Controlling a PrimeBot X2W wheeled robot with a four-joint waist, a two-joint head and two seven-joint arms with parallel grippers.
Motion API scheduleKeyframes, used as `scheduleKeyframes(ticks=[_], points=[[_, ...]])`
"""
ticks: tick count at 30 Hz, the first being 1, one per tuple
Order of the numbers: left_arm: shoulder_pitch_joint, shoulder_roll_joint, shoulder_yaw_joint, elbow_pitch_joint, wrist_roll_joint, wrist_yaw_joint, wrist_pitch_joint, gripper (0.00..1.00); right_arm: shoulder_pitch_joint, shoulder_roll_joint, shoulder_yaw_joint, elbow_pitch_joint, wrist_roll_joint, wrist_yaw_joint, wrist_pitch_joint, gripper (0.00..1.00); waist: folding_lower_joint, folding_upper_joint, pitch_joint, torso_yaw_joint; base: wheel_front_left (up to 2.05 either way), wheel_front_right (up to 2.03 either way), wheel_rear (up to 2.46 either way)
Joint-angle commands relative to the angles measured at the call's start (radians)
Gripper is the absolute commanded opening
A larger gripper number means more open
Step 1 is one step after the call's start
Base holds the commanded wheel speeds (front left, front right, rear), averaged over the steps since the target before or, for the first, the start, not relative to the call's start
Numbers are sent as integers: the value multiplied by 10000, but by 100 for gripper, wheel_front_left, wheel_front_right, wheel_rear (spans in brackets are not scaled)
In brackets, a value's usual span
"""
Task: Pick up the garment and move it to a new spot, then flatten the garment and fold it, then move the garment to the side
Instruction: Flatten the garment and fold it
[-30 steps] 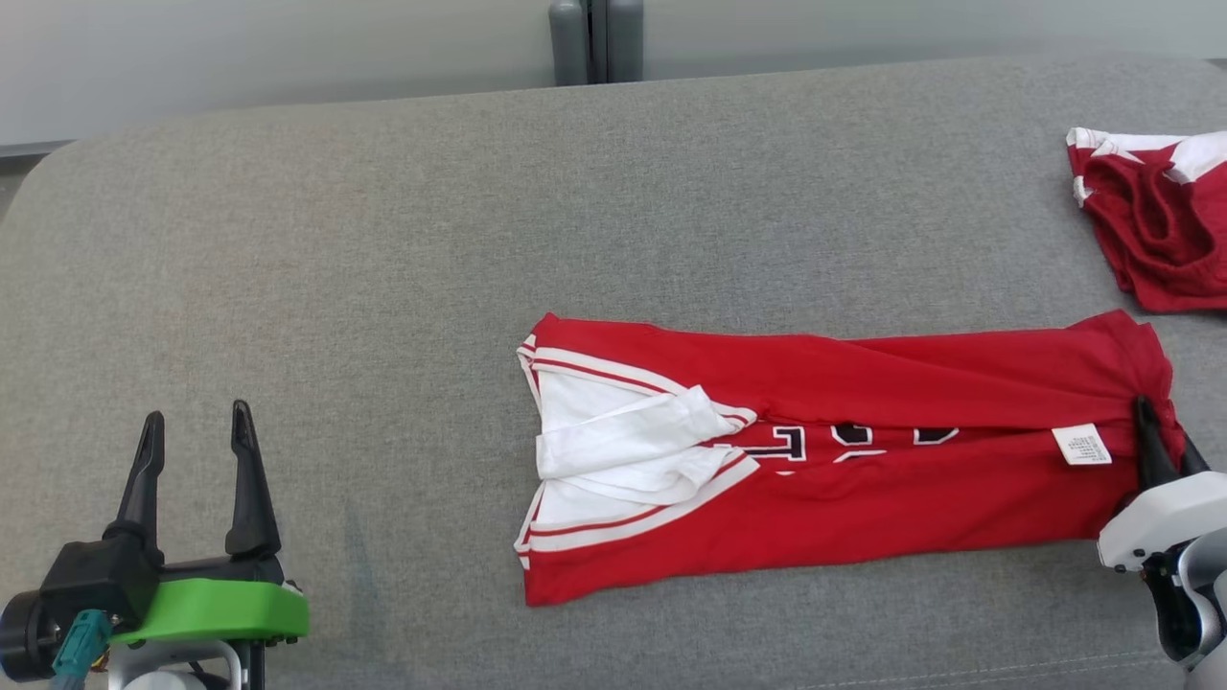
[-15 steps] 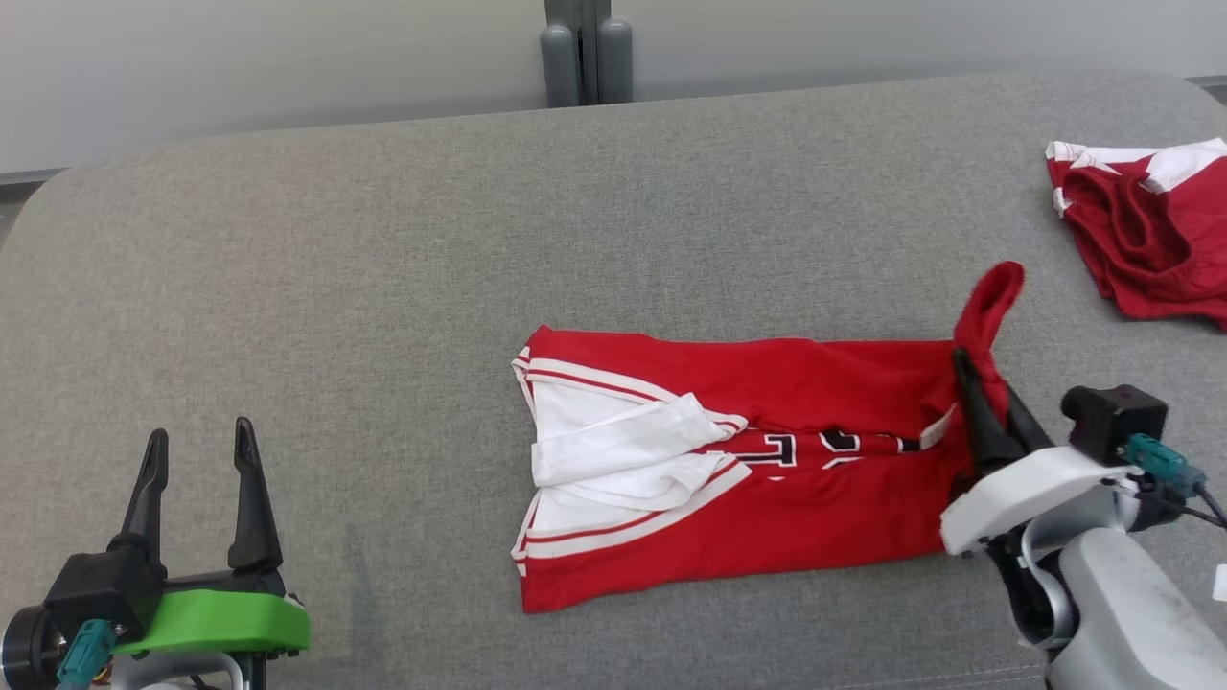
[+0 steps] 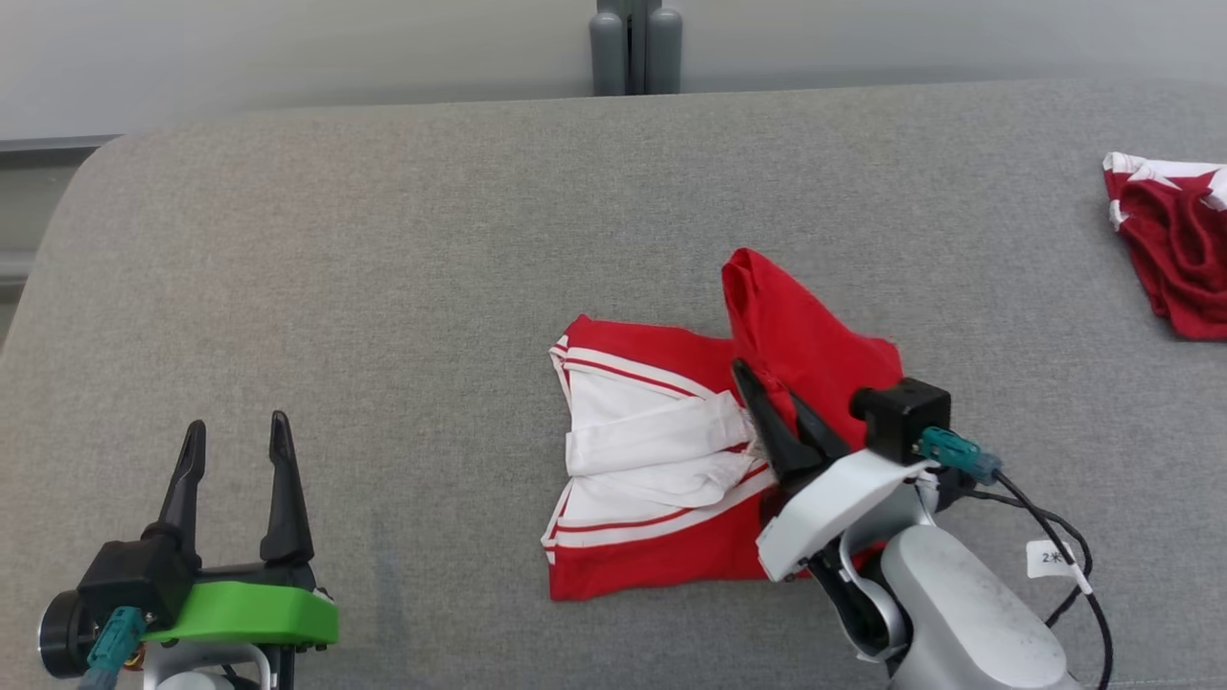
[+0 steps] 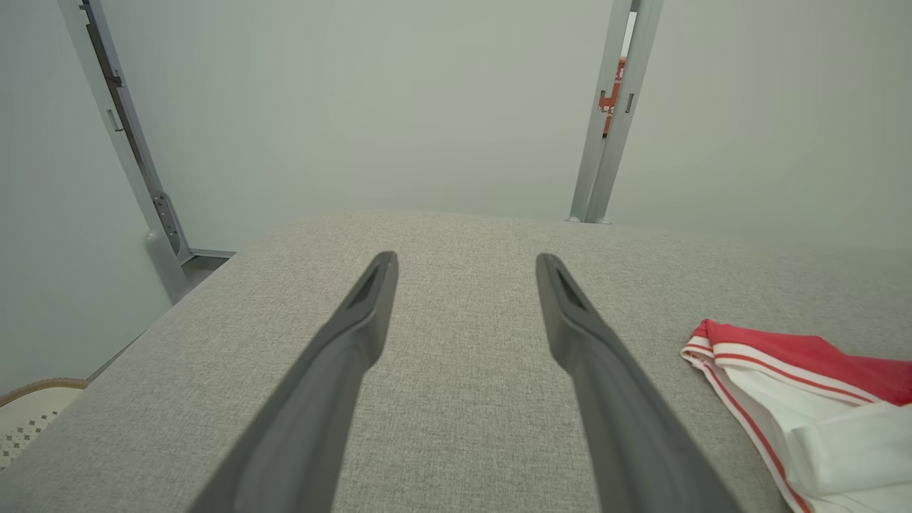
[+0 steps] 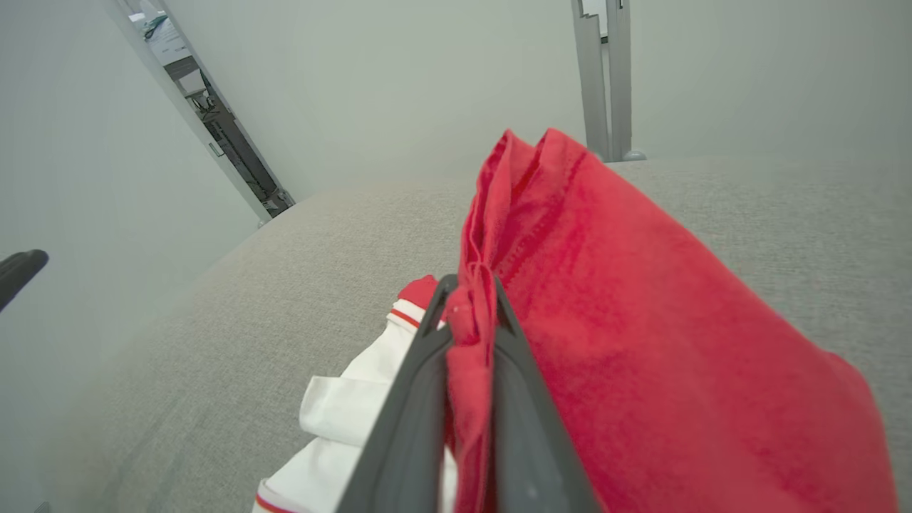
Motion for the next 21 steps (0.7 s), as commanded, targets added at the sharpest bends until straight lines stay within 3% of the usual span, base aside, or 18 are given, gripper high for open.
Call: scheduleKeyframes(ticks=[1,15,16,18,21], points=[[-193,6,-49,24,-55,0,-25,100,-230,75,163,163,104,-1,0,0,0,0,105,173,0,0,0],[-521,8,-482,205,-298,139,-26,100,-1264,380,1766,1709,1288,1,-601,0,0,0,293,786,0,0,0],[-519,8,-492,223,-310,152,-26,100,-1345,379,1844,1807,1399,1,-670,27,0,0,288,788,0,0,0],[-485,8,-494,235,-332,174,-26,100,-1442,378,1960,1934,1555,1,-754,100,0,0,255,757,0,0,0],[-384,8,-470,247,-326,186,-26,100,-1601,361,1796,2126,1358,-1,-852,100,0,0,168,628,0,0,0]])
